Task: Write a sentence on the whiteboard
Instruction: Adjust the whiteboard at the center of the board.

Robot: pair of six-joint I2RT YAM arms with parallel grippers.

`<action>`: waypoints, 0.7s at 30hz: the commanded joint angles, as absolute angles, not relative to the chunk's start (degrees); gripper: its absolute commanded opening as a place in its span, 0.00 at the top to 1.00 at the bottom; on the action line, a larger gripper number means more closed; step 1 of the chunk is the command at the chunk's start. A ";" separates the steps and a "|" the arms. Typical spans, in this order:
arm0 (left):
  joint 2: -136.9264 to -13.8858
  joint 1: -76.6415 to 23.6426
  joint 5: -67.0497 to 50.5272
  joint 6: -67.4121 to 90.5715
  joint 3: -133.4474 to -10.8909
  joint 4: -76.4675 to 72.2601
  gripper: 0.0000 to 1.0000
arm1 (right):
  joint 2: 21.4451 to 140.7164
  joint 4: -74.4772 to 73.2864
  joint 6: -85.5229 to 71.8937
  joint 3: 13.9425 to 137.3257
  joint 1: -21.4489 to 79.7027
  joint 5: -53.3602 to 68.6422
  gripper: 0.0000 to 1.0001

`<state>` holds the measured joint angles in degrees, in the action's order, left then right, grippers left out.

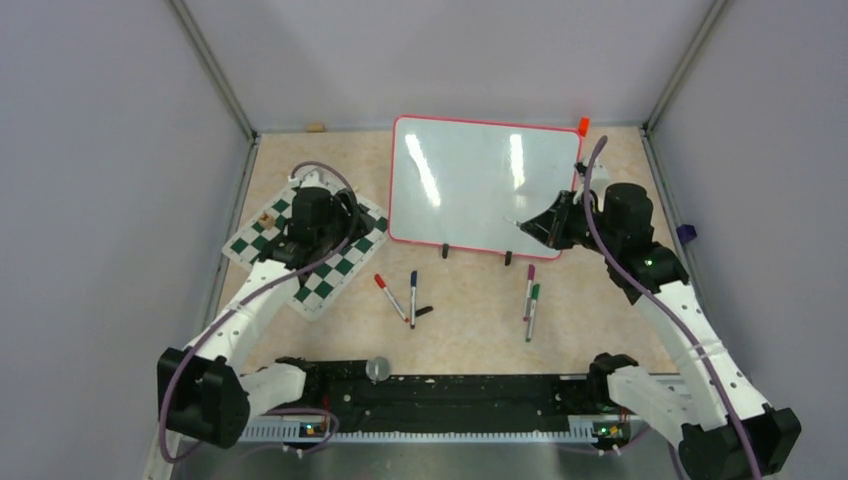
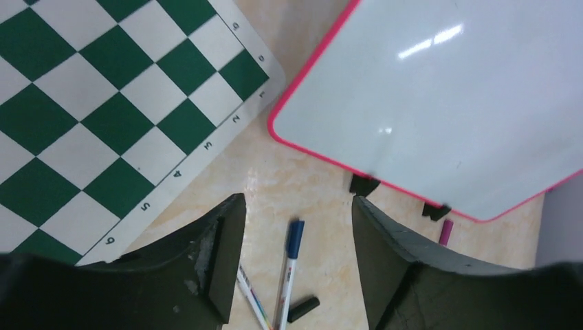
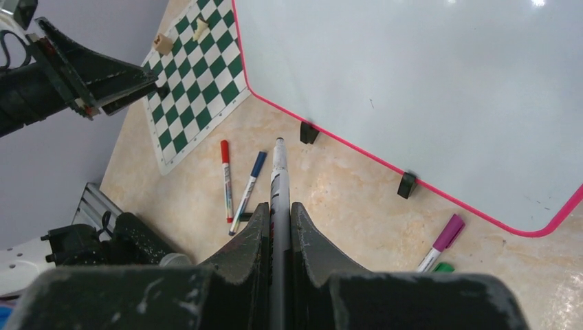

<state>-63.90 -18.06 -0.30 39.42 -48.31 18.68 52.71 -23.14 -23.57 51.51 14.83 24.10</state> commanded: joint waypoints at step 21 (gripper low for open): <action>-111.67 -4.41 -28.01 47.25 -70.66 -1.84 1.00 | 42.78 -17.88 -28.66 51.55 14.31 20.39 1.00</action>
<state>-108.64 -4.93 -19.49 46.72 -66.94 1.96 44.40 -20.53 -27.59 51.42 14.83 20.84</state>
